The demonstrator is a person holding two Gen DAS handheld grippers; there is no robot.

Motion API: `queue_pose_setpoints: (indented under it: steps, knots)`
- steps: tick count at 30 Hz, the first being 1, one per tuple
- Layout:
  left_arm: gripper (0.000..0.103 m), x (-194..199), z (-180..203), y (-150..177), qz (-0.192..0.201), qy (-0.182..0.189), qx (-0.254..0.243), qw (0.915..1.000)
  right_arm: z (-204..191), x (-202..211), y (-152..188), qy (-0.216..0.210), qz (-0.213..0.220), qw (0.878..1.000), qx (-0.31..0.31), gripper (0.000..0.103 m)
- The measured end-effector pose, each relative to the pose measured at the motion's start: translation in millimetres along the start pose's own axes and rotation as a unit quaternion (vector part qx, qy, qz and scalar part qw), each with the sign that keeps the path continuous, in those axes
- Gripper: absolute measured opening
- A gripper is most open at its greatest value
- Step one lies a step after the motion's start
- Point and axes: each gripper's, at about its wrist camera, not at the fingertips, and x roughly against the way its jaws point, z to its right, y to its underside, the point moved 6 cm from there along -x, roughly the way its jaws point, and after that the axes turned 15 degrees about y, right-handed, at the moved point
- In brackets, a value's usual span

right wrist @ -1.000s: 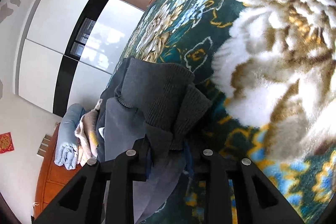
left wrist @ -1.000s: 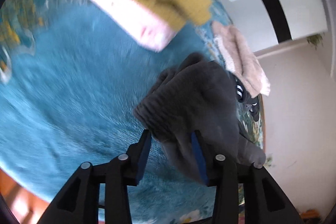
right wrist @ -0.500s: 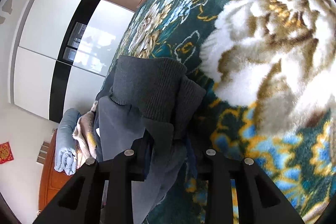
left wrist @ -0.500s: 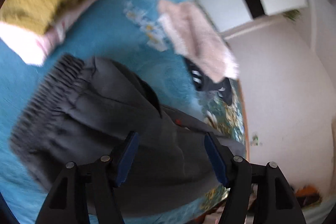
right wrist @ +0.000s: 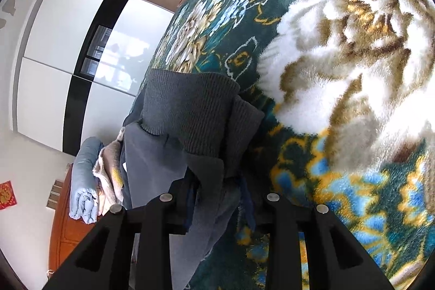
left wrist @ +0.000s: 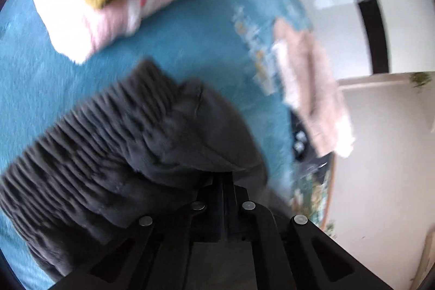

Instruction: Fold clothes

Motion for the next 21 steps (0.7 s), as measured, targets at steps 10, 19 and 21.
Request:
queue_pose_setpoints:
  steps: [10, 19, 21]
  knots:
    - [0.0, 16.4, -19.8, -7.5, 0.017, -0.018, -0.061, 0.9978, -3.3, 18.1, -13.2, -0.001, 0.047, 0.999, -0.006, 0.027]
    - [0.001, 17.8, 21.9, 30.1, -0.044, 0.007, -0.147, 0.9881, -1.1, 42.5, -18.7, 0.042, 0.059, 0.997, 0.028, 0.029]
    - [0.001, 17.1, 31.3, 37.0, -0.056, 0.014, -0.164, 0.9848, -2.3, 63.9, -20.4, 0.09, 0.103, 0.99, 0.043, 0.03]
